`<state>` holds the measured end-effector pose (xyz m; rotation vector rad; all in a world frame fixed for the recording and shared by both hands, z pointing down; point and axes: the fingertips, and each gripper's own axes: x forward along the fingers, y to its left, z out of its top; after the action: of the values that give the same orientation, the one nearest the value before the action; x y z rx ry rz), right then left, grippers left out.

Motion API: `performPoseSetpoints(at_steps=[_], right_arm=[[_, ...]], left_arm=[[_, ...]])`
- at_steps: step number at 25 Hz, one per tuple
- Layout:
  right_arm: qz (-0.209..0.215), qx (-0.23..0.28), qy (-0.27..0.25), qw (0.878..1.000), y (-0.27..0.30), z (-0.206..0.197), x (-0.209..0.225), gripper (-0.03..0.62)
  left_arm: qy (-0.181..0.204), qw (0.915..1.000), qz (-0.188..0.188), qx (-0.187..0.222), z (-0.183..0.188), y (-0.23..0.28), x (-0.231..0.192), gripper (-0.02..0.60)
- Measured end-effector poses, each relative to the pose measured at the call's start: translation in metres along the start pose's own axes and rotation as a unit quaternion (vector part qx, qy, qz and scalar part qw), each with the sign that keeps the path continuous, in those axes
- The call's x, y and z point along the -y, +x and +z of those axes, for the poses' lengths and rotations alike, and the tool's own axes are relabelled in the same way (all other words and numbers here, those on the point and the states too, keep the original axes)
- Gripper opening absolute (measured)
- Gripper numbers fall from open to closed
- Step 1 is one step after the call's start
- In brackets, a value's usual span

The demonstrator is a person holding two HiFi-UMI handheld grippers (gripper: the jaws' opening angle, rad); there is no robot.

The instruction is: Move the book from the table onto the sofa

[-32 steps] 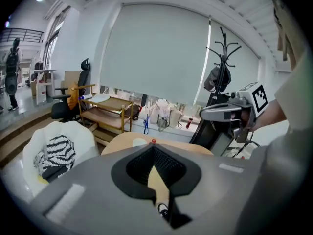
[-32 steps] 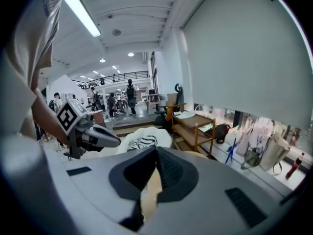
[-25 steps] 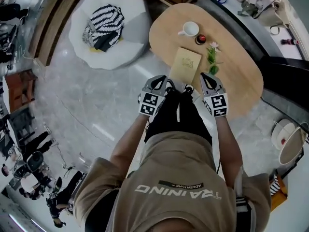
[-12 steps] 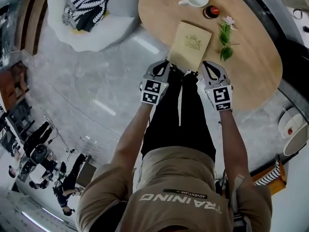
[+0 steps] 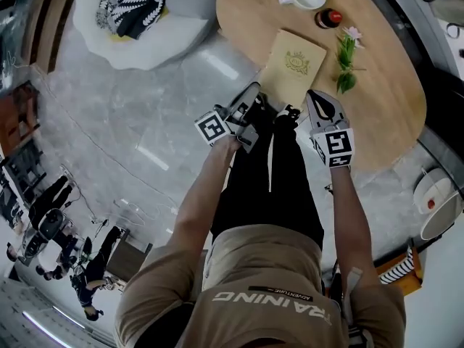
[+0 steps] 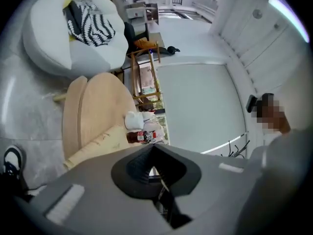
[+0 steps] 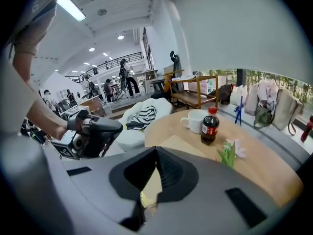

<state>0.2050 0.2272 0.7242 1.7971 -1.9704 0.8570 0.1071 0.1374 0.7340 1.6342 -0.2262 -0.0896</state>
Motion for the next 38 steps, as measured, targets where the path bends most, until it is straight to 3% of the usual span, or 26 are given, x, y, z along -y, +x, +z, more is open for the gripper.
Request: performPoseSetpoints(at_steps=[2,6,15,16,17,18,22,25,29,33,38], right_arm=[[-0.003,0.0,-0.001,1.0,-0.005,0.005,-0.001,0.005],[0.001,-0.002,-0.012,1.0,-0.017,0.014,-0.011,0.005],[-0.01,-0.012,-0.025,1.0,-0.025,0.025,-0.019,0.005],[-0.015,-0.013,-0.023,1.0,-0.024,0.026,-0.019,0.005],[-0.02,-0.012,-0.019,1.0,-0.024,0.028,-0.02,0.005],[-0.023,-0.009,-0.014,1.0,-0.025,0.03,-0.021,0.005],[-0.032,-0.002,0.0,0.999,-0.024,0.033,-0.027,0.005],[-0.028,0.001,-0.005,1.0,-0.017,0.031,-0.03,0.005],[-0.014,-0.009,-0.009,1.0,-0.011,0.013,-0.034,0.005],[0.007,-0.009,0.009,1.0,-0.006,-0.006,-0.032,0.005],[0.006,-0.019,0.041,0.999,-0.009,-0.036,-0.02,0.005]], left_arm=[[0.016,0.9998,0.009,-0.001,0.005,-0.004,0.003,-0.009],[0.01,0.9999,0.011,0.0,0.009,-0.013,0.012,-0.009],[0.046,0.9974,0.015,-0.053,0.004,-0.02,0.01,0.006],[0.037,0.9978,0.008,-0.054,0.004,-0.019,0.01,0.125],[0.026,0.9982,0.001,-0.055,0.004,-0.016,0.009,0.319],[0.022,0.9981,-0.001,-0.057,0.004,-0.015,0.007,0.391],[0.013,0.9969,-0.01,-0.076,0.001,-0.013,0.003,0.394],[0.003,0.9971,0.016,-0.075,0.0,-0.015,-0.024,0.394],[-0.039,0.996,0.044,-0.068,-0.01,-0.022,-0.077,0.394],[-0.018,0.9935,0.065,-0.091,-0.023,-0.021,-0.125,0.394],[-0.037,0.9908,0.074,-0.107,-0.042,-0.006,-0.155,0.394]])
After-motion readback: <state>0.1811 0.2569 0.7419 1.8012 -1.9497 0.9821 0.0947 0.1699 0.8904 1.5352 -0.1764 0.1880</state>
